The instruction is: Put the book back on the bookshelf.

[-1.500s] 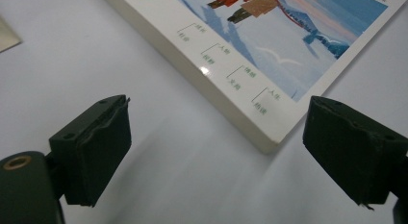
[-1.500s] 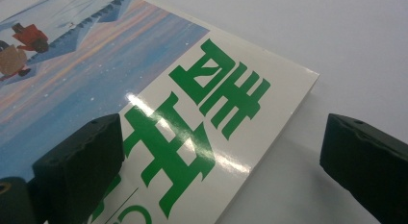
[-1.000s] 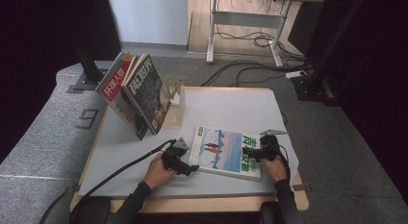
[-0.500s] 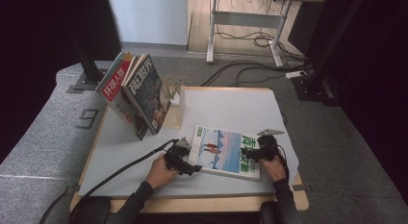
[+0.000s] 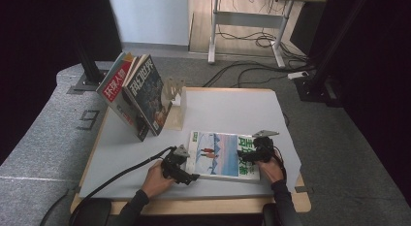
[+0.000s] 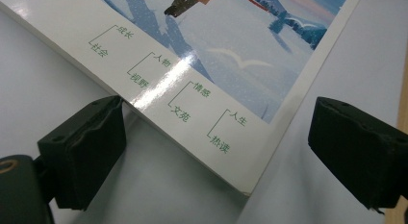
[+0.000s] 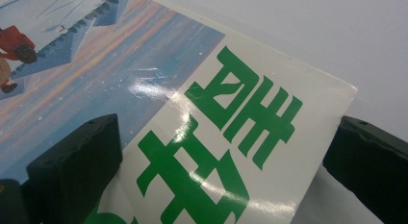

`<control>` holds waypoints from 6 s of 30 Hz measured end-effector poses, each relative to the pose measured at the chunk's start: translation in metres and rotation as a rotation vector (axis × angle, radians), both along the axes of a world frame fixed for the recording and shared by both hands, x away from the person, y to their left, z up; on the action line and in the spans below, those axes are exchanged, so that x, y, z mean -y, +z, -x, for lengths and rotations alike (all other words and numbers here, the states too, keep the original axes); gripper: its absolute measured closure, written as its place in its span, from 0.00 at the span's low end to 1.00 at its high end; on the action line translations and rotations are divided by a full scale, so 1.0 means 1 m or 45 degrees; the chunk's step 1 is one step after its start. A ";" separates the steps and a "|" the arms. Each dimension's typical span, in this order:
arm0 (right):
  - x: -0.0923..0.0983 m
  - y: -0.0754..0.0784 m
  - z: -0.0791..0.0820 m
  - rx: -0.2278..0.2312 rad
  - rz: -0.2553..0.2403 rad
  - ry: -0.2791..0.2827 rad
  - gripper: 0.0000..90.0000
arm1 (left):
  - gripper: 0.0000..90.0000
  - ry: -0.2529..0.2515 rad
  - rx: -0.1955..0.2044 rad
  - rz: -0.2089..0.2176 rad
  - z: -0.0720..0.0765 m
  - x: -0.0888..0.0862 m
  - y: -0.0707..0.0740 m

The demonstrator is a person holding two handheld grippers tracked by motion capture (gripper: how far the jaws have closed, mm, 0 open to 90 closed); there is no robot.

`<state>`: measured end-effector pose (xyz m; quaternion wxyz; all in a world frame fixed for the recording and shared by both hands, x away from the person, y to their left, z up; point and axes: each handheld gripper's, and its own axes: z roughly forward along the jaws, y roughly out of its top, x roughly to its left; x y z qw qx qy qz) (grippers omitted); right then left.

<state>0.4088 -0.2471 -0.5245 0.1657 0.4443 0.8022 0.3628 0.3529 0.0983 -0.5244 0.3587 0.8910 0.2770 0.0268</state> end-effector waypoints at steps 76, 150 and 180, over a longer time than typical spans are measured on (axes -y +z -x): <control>-0.003 -0.007 0.085 -0.014 -0.013 0.279 0.00 | 0.03 0.150 0.053 0.065 -0.086 -0.016 -0.002; 0.016 -0.008 -0.001 0.051 0.065 -0.095 0.00 | 0.00 0.029 -0.039 -0.063 -0.005 -0.025 0.003; -0.004 0.003 -0.001 0.003 -0.069 -0.012 0.00 | 0.11 0.050 -0.057 0.056 -0.028 -0.031 0.003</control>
